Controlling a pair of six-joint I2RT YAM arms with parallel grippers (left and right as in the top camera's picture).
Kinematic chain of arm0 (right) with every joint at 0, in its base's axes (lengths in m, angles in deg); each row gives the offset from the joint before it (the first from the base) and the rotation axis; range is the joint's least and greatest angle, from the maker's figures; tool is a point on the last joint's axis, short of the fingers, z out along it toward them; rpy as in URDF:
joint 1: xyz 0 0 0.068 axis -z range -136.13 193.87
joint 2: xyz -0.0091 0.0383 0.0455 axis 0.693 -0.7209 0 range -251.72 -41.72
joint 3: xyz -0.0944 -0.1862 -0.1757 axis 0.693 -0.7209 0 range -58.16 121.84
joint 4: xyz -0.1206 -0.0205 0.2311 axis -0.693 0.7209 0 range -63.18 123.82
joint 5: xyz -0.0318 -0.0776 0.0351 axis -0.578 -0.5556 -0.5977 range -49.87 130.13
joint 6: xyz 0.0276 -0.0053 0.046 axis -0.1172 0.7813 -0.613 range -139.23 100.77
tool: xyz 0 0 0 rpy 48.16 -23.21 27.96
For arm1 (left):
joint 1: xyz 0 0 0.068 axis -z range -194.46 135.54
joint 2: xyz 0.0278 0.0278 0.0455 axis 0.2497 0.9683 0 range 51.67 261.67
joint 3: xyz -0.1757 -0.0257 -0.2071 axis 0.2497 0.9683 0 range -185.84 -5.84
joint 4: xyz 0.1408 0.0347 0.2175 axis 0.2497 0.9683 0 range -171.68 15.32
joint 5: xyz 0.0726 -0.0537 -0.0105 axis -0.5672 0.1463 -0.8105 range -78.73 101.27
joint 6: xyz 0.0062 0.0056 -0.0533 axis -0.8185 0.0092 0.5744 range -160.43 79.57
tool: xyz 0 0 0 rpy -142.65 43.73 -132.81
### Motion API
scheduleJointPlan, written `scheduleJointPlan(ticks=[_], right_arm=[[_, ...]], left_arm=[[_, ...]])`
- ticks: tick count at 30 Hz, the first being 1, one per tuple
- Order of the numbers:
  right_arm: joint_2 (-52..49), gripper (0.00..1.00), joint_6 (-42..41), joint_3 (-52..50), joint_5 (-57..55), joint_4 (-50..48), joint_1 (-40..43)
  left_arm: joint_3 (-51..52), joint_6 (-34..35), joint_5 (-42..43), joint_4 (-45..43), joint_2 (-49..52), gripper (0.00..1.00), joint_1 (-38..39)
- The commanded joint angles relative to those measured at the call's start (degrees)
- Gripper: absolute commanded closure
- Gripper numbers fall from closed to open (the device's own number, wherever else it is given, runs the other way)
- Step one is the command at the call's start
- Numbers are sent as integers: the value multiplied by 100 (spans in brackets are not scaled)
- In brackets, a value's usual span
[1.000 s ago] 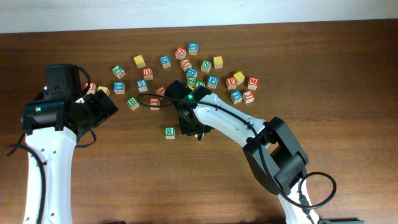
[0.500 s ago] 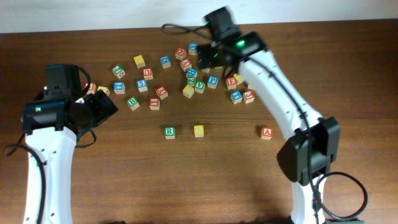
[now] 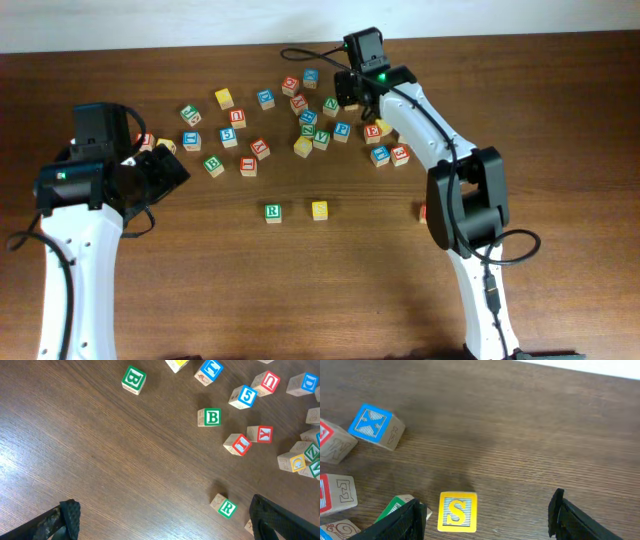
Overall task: Spell out RSS
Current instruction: 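Reach the right gripper to the pile and grasp a second yellow S block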
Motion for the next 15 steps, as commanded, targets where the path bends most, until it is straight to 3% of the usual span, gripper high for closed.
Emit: scheduleJointPlan(ticks=[1,5,7,15], right_arm=[[-258,29,-2,0,337,7,15],[-442,29,-46,0,354,20,7],[-442,36,-46,0,352,24,7],[-442,35,-317,2,354,-256,57]], left_arm=[[-9,48,-26,9,-15,1,-31],[-9,48,-26,9,-15,1,-33],[-9,48,-28,9,-15,1,-33],[-9,48,-26,9,-15,1,-33]])
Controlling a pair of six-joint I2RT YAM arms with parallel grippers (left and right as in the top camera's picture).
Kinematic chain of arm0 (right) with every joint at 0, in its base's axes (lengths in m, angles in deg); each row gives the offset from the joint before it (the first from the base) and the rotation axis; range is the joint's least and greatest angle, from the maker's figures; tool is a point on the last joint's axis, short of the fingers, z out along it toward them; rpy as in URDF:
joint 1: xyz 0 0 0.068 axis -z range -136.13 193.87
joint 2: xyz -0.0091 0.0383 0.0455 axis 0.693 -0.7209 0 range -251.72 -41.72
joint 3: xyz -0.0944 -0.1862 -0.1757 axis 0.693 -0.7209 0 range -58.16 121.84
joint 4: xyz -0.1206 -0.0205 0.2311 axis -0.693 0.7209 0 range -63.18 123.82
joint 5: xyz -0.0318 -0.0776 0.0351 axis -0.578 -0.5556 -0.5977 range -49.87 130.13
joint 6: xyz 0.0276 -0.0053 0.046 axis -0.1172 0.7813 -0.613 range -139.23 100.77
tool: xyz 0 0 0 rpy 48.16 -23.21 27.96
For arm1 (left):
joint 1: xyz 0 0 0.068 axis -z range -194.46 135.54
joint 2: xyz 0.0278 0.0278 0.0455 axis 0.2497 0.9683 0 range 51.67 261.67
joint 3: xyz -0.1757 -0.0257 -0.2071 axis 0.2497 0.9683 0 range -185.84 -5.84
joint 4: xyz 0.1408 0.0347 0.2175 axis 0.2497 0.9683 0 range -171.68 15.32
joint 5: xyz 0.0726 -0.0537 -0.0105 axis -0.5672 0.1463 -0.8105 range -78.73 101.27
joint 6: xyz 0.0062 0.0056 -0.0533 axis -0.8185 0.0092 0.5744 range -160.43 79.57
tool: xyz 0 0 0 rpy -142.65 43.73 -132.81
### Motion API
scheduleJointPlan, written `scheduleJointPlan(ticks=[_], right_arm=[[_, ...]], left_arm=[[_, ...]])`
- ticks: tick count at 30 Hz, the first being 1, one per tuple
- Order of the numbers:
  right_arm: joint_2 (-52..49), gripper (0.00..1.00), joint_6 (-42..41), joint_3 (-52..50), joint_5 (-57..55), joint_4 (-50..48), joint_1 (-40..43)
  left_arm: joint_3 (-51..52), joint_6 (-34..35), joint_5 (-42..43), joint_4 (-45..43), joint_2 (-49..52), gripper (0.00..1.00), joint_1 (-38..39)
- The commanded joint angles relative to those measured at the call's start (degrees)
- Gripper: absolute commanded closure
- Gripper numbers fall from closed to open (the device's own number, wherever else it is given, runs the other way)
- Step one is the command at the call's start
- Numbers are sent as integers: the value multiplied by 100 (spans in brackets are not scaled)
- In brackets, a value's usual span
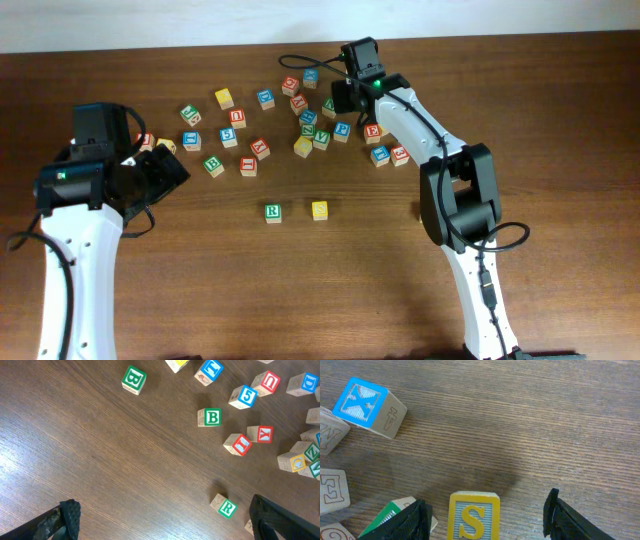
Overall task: Spell out RSS
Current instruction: 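Reach the right gripper to the pile and grasp a second yellow S block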
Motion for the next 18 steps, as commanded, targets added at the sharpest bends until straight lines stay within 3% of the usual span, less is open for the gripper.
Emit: scheduleJointPlan(ticks=[1,4,6,13,16,18], right_arm=[[-129,35,-208,2,59,-35,92],[-129,37,-208,2,61,7,76],[-131,44,-208,2,186,4,79],[-323,44,-208,0,186,2,79],[-323,57,-208,0,184,-20,83],[-321,58,-208,4,162,-151,83]], left_arm=[[-9,48,-26,9,-13,1,-31],[-9,48,-26,9,-13,1,-33],[-9,48,-26,9,-13,1,-33],[-9,48,-26,9,-13,1,-33],[-9,48,-26,9,-13,1,-31],[-9,48,-26,9,-13,1,-33]])
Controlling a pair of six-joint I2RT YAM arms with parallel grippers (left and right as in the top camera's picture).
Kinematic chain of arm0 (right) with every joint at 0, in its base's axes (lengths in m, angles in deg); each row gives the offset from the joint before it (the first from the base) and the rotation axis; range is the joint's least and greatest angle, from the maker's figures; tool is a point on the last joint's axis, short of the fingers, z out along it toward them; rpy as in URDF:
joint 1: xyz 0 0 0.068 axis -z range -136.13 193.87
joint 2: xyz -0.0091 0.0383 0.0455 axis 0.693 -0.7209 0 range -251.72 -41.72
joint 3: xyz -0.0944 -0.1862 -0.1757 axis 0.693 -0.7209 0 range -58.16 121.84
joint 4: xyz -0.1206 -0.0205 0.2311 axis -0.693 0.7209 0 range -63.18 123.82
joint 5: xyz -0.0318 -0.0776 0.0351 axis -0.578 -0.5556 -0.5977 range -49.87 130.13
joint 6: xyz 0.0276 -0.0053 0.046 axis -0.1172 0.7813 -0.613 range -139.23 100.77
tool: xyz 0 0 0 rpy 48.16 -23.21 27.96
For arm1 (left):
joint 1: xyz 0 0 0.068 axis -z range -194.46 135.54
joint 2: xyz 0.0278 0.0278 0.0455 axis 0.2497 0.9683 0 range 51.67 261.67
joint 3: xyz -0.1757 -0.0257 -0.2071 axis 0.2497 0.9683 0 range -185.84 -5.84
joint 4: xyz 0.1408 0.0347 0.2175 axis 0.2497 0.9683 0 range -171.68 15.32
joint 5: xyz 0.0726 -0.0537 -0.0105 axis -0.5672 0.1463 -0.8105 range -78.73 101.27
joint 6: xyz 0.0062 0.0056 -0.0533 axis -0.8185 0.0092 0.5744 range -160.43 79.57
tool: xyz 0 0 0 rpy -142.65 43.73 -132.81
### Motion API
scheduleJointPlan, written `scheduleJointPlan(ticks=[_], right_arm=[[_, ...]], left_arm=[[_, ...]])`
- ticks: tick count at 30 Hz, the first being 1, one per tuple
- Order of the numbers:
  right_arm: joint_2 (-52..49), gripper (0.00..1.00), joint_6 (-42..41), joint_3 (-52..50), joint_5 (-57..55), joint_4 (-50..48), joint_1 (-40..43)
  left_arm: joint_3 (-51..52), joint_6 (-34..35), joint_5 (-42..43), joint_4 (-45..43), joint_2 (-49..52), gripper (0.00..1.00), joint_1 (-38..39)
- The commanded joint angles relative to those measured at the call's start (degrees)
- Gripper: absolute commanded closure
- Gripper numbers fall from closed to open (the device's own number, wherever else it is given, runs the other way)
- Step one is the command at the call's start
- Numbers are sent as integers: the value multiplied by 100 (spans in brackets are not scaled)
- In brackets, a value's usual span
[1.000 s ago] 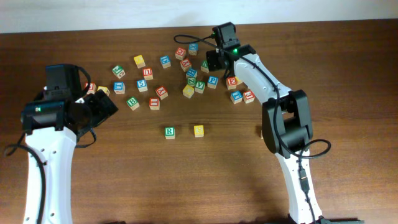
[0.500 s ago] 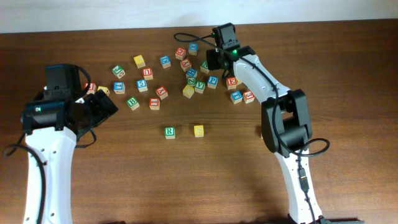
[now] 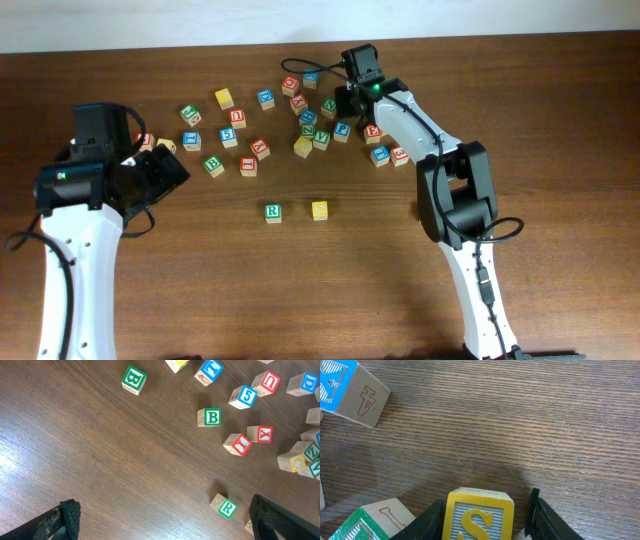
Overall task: Spell out RSS
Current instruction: 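Reach the right gripper to the pile and grasp a second yellow S block, then place the second S block right of the first S block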
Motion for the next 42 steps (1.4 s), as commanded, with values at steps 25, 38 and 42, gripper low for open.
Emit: scheduleJointPlan(ticks=[25,38,42], right_arm=[[3773,79,-153,-1469,1246,4942,-151],[3773,75,-1381,-5228,758,297,-903],[3773,68,-1379,-5228,787,293,-981]], left_arm=[[-9,48,-24,9,-15,1,-31],[-9,48,-24,9,-15,1,-33],[-9,48,-24,9,-15,1,-31]])
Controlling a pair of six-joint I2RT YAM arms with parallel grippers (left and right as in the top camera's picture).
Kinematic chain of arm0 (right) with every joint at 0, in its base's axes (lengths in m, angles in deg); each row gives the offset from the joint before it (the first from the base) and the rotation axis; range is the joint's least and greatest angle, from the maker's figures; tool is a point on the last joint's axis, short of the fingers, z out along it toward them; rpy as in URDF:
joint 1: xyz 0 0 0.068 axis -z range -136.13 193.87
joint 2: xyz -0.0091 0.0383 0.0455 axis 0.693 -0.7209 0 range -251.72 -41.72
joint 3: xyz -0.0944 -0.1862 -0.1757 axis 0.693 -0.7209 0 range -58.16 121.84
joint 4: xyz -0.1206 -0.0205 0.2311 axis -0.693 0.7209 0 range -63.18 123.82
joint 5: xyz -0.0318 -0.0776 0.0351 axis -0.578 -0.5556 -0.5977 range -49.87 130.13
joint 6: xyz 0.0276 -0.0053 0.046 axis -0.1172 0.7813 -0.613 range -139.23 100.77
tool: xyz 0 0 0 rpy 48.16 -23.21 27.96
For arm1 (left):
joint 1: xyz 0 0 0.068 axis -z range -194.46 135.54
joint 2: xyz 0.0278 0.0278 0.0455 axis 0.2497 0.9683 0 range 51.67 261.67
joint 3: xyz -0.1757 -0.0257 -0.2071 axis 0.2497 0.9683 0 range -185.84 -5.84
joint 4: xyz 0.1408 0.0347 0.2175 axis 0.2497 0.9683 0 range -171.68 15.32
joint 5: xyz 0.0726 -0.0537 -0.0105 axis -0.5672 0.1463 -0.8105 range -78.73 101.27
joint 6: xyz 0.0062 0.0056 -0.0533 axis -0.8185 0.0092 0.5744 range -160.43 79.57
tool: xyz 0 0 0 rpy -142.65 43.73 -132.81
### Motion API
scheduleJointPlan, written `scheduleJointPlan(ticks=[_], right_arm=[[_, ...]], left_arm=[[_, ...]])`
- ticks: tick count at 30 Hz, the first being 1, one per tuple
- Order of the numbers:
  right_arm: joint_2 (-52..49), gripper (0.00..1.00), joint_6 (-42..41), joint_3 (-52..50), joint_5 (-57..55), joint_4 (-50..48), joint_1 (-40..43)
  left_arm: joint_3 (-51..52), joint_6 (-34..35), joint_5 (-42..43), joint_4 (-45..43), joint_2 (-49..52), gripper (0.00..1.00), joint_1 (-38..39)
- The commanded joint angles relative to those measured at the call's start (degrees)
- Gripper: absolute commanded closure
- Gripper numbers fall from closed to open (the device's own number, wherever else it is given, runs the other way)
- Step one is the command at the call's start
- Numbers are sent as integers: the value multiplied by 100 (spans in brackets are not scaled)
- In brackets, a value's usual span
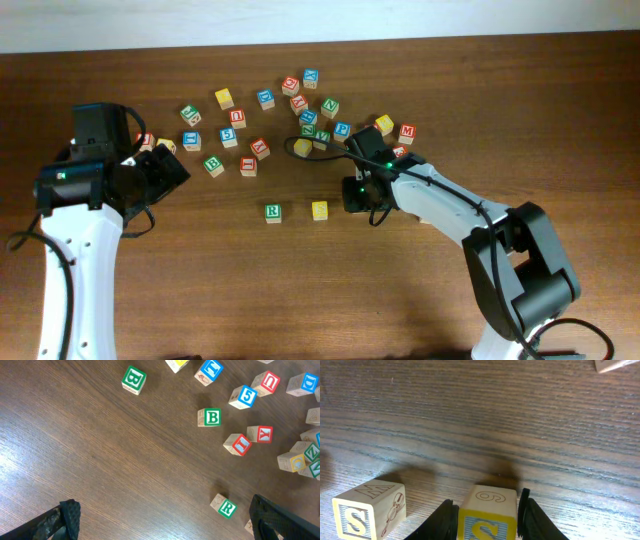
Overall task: Spell out RSS
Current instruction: 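Place the second S block right of the first S block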
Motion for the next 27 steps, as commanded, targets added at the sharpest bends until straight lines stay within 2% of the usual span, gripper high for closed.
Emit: scheduleJointPlan(ticks=[1,10,16,17,22,23,24,27], right_arm=[[66,68,-31,-37,-70,26,-216],[66,69,-31,-37,-503,105,-369],[66,69,-173,-37,-428,76,-369],[66,69,39,-37,-264,68,-369],[66,72,13,-37,-144,83,-369],[66,68,13,-37,-92,83,-369],[66,60,11,-37,-92,81,-369],[90,54,13,83,-90,96,-369]], left_arm=[[-9,48,-24,9,-15,1,-33],[-9,48,-24,9,-15,1,-33],[-9,48,-24,9,-15,1,-33],[-9,48,-24,9,-15,1,-33],[-9,48,-24,9,-15,1,-33],[-9,48,-24,9,-15,1,-33],[-9,48,-24,9,-15,1,-33],[-9,48,-24,9,-15,1,-33]])
